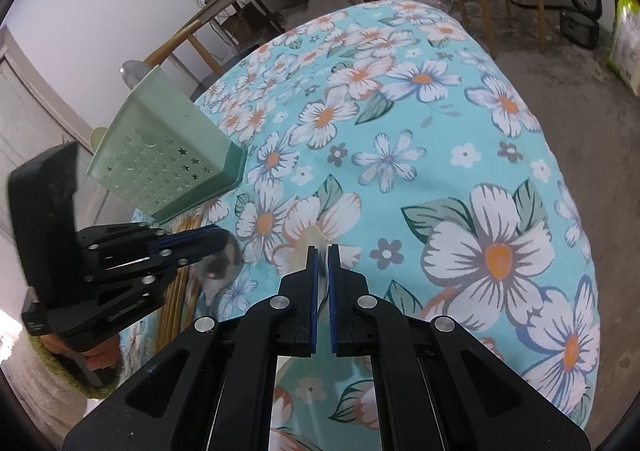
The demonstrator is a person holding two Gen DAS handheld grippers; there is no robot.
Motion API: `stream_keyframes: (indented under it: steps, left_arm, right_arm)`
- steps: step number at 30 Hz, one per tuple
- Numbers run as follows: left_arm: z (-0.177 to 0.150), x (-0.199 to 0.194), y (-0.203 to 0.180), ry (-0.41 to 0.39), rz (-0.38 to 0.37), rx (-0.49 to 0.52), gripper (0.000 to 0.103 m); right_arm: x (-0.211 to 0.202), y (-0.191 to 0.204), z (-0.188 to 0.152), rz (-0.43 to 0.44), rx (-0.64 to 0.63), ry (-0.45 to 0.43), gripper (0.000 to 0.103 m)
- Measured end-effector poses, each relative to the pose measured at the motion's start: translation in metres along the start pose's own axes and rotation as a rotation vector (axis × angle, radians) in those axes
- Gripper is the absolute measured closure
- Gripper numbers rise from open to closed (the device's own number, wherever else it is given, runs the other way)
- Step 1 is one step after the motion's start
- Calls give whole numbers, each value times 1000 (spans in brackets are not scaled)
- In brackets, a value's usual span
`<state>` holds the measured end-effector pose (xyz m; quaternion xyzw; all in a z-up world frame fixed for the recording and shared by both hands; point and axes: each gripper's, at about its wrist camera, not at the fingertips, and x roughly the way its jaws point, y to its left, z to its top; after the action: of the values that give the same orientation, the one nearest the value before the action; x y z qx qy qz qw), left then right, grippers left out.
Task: Organize utensils
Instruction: 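Lift the metal spoon with the left tool while the right tool holds the rice paddle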
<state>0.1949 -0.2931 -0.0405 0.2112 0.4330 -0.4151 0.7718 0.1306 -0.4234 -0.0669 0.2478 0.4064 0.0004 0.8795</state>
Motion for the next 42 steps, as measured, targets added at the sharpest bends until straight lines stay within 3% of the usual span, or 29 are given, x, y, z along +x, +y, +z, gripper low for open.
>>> stream_keyframes:
  steps: [8, 13, 17, 19, 28, 40, 42]
  left_arm:
    - [-9, -43, -9, -55, -5, 16, 101]
    - [-10, -46, -4, -58, -14, -2, 101]
    - [-6, -28, 8, -20, -56, -35, 99]
    - [-5, -16, 11, 0, -60, -39, 92]
    - [-3, 15, 3, 14, -36, 62, 75]
    - [-2, 26, 7, 94, -55, 95, 71]
    - [-3, 25, 2, 91, -43, 105, 76]
  right_arm:
    - [9, 9, 4, -62, -88, 59, 98]
    - [11, 8, 6, -54, -89, 102, 98]
    - [7, 7, 4, -49, -95, 103, 99]
    - [4, 9, 2, -53, -109, 99, 99]
    - [-5, 4, 0, -58, -149, 103, 99]
    - [-2, 1, 0, -27, -137, 105, 99]
    - [-1, 4, 0, -36, -145, 101, 99]
